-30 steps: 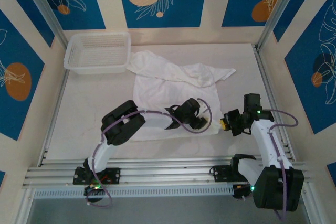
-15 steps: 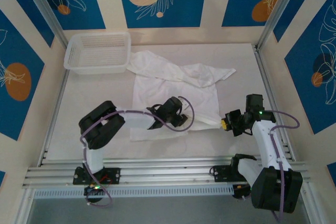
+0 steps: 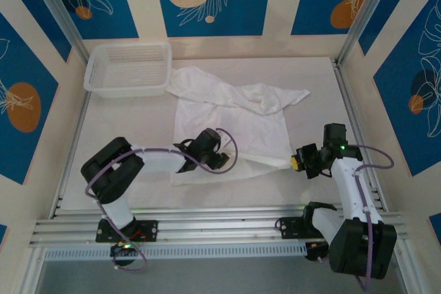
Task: Fold the inside-out t-shirt
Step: Turn the T-shirt inside out at the center of the table.
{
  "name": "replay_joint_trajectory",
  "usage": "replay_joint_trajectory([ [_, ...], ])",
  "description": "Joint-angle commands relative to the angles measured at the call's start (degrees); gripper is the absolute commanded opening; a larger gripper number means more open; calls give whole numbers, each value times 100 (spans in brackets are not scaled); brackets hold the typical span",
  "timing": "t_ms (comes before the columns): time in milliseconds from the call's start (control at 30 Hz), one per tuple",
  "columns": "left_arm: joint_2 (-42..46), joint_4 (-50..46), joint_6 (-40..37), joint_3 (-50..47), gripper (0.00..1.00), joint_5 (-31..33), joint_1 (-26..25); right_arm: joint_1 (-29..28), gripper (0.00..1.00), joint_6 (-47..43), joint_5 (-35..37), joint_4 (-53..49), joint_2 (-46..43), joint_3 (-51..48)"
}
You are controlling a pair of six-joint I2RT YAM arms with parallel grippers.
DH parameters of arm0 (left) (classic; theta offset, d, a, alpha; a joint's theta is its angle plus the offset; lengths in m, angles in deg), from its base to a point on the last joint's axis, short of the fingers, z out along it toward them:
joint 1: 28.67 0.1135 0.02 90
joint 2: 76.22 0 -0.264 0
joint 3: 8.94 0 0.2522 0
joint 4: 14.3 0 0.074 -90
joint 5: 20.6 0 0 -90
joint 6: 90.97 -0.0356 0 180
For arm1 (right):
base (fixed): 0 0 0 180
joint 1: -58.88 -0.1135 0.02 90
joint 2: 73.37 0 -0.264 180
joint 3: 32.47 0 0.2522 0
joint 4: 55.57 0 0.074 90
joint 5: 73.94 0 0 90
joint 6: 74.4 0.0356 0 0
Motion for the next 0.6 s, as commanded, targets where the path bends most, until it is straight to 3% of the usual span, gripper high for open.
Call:
replay_joint_trajectory([
  [0, 222, -215, 46, -122, 62, 130, 137, 61, 11, -163, -99, -212, 70, 184],
  [33, 262, -221, 72, -157, 55, 121, 173, 65, 11, -198, -74, -238, 70, 190],
  [133, 454, -255, 101, -109, 3, -411, 243, 72, 15, -384, -87, -200, 70, 163],
  [200, 645, -340, 157, 0, 0, -720, 254, 72, 33, -678, -170, -184, 71, 190],
  [267, 803, -504, 223, 123, 0, -849, 305, 68, 66, -1091, -274, -231, 32, 307],
  [300, 850, -628, 248, 199, 0, -856, 345, 53, 77, -1370, -424, -201, -20, 381],
  [333, 871, -769, 259, 284, 0, -883, 406, -15, 99, -1647, -553, -157, -113, 489],
  [467, 828, -884, 149, 424, 0, -1060, 507, -533, 99, -2140, -556, 460, -920, 722],
  [567, 716, -956, 158, 479, 0, -932, 547, -428, 99, -1997, -566, 801, -1196, 840],
])
